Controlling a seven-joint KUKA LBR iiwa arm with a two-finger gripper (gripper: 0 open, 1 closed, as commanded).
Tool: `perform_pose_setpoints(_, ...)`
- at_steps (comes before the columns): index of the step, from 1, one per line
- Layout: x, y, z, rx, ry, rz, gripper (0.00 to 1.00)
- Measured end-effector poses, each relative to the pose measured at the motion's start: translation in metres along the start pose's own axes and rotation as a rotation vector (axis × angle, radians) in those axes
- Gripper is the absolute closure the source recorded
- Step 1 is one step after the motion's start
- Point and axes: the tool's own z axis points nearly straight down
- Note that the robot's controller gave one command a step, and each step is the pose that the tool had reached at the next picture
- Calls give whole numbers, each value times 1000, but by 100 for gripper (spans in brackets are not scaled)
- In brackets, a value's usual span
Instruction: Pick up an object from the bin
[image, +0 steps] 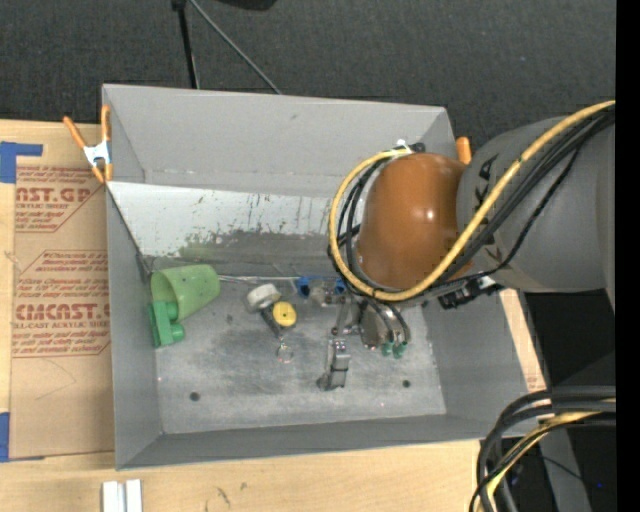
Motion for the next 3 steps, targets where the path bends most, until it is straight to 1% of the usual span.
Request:
perform_pose_setpoints(1,-81,8,89,0,-5,-5,0)
perform_pose_setpoints(2,-82,22,105,-1,-4,4,0)
perform_pose_setpoints(3,-82,21,104,-1,-5,5,100)
